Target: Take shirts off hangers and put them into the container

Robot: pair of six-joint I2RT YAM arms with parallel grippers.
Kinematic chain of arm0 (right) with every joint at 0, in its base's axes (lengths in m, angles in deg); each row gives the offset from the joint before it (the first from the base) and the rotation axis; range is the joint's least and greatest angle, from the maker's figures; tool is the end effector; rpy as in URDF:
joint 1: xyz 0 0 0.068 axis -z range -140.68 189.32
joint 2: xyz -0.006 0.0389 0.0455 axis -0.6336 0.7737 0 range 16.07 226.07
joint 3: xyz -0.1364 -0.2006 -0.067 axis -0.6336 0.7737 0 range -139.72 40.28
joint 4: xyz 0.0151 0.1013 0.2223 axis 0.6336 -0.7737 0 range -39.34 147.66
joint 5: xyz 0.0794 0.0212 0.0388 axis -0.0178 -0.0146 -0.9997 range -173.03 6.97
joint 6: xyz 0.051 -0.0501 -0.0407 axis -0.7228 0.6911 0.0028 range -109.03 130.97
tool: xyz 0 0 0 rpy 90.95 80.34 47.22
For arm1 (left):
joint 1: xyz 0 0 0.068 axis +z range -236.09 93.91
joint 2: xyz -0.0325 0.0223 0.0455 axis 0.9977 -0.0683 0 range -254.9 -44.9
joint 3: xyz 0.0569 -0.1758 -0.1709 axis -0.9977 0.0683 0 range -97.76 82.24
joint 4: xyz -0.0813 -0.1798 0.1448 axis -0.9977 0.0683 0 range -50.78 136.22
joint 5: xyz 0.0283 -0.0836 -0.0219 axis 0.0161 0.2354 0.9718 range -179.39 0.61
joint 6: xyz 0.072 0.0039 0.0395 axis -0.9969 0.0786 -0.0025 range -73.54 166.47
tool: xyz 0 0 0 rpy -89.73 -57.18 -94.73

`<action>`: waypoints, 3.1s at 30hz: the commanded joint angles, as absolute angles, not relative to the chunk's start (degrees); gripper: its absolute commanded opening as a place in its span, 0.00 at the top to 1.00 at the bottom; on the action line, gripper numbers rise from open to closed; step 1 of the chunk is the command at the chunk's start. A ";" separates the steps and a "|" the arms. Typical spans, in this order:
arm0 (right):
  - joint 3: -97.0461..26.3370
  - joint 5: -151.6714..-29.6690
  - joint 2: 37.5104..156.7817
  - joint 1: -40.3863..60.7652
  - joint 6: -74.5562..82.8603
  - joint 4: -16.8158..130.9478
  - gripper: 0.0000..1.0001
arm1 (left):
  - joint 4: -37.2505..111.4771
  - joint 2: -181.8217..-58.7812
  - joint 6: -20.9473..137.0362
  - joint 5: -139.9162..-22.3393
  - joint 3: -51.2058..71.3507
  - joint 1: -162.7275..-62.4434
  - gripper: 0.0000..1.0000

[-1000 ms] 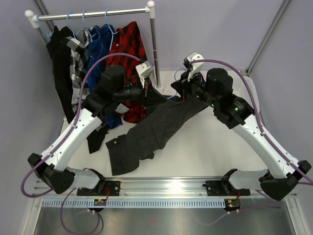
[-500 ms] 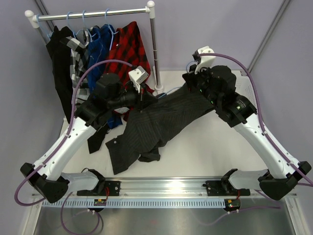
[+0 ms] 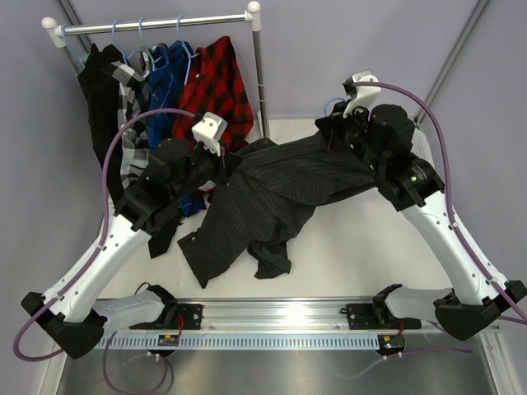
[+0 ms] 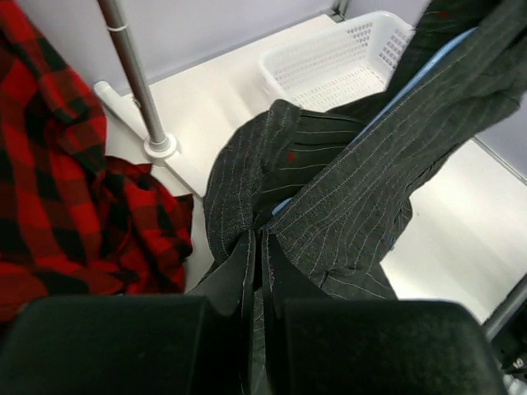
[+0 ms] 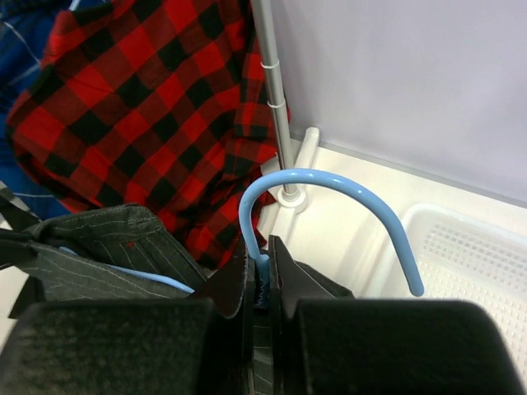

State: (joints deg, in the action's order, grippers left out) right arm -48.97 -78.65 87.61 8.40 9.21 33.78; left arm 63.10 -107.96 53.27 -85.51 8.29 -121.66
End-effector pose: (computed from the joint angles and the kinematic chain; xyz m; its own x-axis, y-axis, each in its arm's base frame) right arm 0.2481 0.1422 0.4537 -0.1060 -0.0278 -0.9940 -0.4441 0.8957 0.0223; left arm 0.2117 -0.1573 0.3985 -0.2567 0.0383 -0.9657 0.6080 0.7831 -0.1306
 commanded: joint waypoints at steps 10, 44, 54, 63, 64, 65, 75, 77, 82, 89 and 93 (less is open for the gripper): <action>-53.58 -75.11 81.11 13.30 7.10 45.44 1.00 | 63.56 -102.91 64.74 -95.57 17.28 -124.23 1.00; -50.51 -91.11 76.70 14.09 -5.02 54.04 1.00 | 59.35 -110.28 73.80 -84.64 19.49 -114.99 1.00; -55.52 -91.11 76.36 14.09 -3.71 52.30 1.00 | 61.72 -111.25 72.83 -86.79 18.96 -112.19 1.00; -51.65 -94.37 75.75 14.09 -8.72 56.96 1.00 | 53.88 -111.96 75.47 -77.14 18.61 -116.32 1.00; -51.92 -94.80 75.57 14.09 -8.89 56.96 1.00 | 54.42 -111.96 74.86 -77.52 18.35 -116.23 1.00; -52.35 -95.33 75.57 14.09 -9.16 56.96 1.00 | 54.51 -112.04 74.77 -77.18 18.17 -116.32 1.00; -53.14 -103.15 79.78 14.09 -15.58 62.41 1.00 | 49.76 -113.36 70.19 -62.93 17.11 -121.33 1.00; -54.55 -103.60 80.92 14.09 -14.88 60.83 1.00 | 51.24 -112.31 69.85 -67.30 17.38 -121.24 0.97; -55.96 -102.28 80.76 14.09 -9.69 54.59 1.00 | 54.77 -106.44 65.63 -80.59 14.93 -119.58 0.78; -51.39 -101.13 78.73 14.09 -7.40 53.53 1.00 | 56.96 -103.00 64.57 -83.49 10.53 -116.23 0.43; -51.48 -103.24 78.56 14.09 -6.35 51.87 1.00 | 58.64 -102.64 63.87 -84.20 8.42 -113.78 0.37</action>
